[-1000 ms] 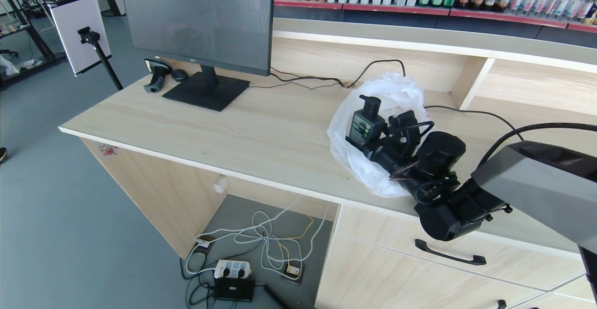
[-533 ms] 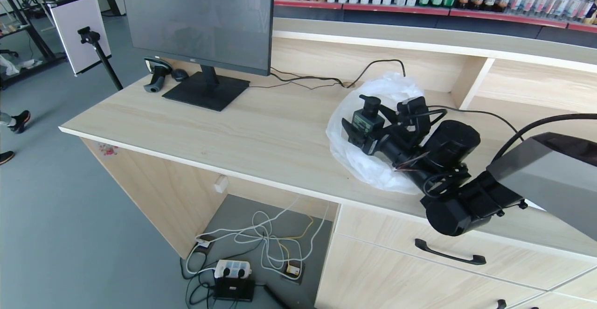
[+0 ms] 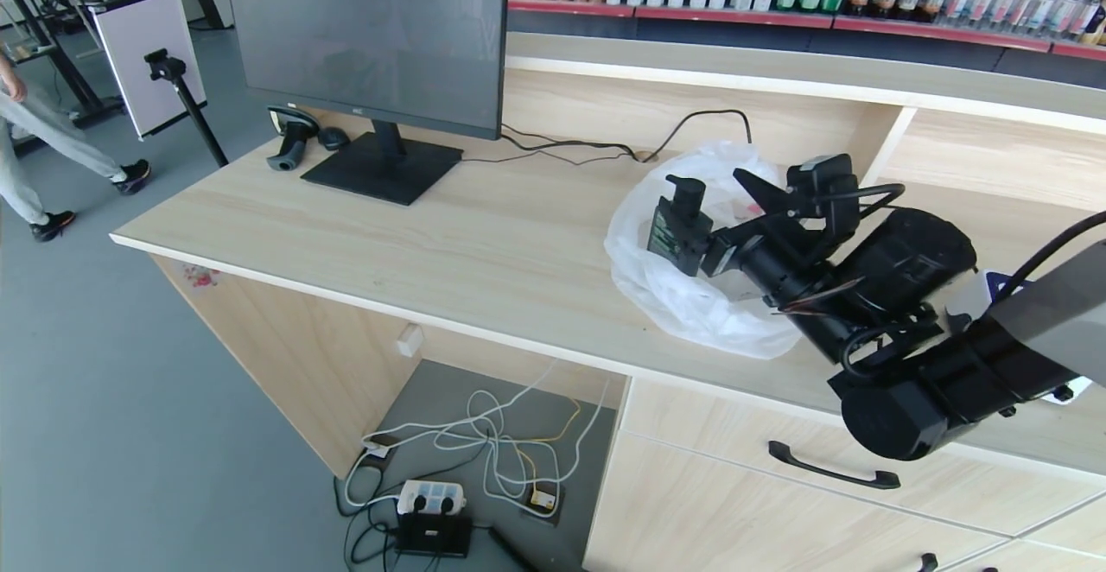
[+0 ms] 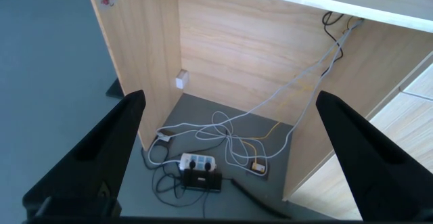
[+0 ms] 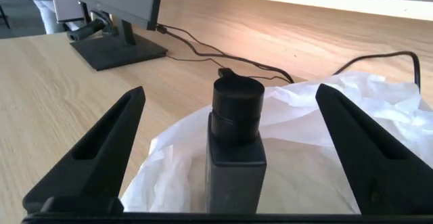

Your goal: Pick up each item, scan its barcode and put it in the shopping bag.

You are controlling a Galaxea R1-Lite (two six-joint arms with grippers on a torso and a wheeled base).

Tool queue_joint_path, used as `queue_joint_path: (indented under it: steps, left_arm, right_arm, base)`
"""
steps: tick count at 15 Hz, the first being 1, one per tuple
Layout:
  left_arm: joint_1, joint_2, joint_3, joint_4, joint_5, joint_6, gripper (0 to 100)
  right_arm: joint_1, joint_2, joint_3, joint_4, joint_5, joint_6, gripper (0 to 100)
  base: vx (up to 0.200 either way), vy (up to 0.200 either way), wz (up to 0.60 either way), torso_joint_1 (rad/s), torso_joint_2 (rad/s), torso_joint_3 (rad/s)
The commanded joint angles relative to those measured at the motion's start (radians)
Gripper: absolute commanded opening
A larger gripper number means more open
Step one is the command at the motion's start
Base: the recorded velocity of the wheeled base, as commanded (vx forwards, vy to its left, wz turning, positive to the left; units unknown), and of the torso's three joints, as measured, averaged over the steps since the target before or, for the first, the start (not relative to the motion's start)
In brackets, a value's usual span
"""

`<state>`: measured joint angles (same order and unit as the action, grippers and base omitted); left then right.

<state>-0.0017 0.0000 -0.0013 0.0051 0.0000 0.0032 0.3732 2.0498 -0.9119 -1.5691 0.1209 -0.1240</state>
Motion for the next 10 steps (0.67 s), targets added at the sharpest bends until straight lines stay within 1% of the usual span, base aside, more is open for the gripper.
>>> queue_joint_path:
  steps: [1, 4, 9, 10]
  left_arm:
    - [0.000, 0.000, 0.001, -0.001, 0.000, 0.000, 100]
    - [0.000, 0.000, 0.000, -0.001, 0.000, 0.000, 100]
    - [0.000, 0.000, 0.000, 0.001, 0.000, 0.000, 100]
    - [0.000, 0.000, 0.000, 0.001, -0.002, 0.001, 100]
  right_arm:
    - [0.004, -0.083, 0.038, -0.002, -0.001, -0.003, 100]
    - [0.006, -0.206, 0.171, -0.002, -0.001, -0.016, 100]
    - [0.026, -0.347, 0.301, -0.002, -0.001, 0.000, 100]
    - [0.024, -0.388, 0.346, -0.002, -0.001, 0.003, 100]
  base:
    - [0.000, 0.000, 0.00, 0.000, 0.00, 0.000]
    - [0.000, 0.000, 0.00, 0.000, 0.00, 0.000]
    - [0.000, 0.000, 0.00, 0.000, 0.00, 0.000]
    - [0.000, 0.000, 0.00, 0.000, 0.00, 0.000]
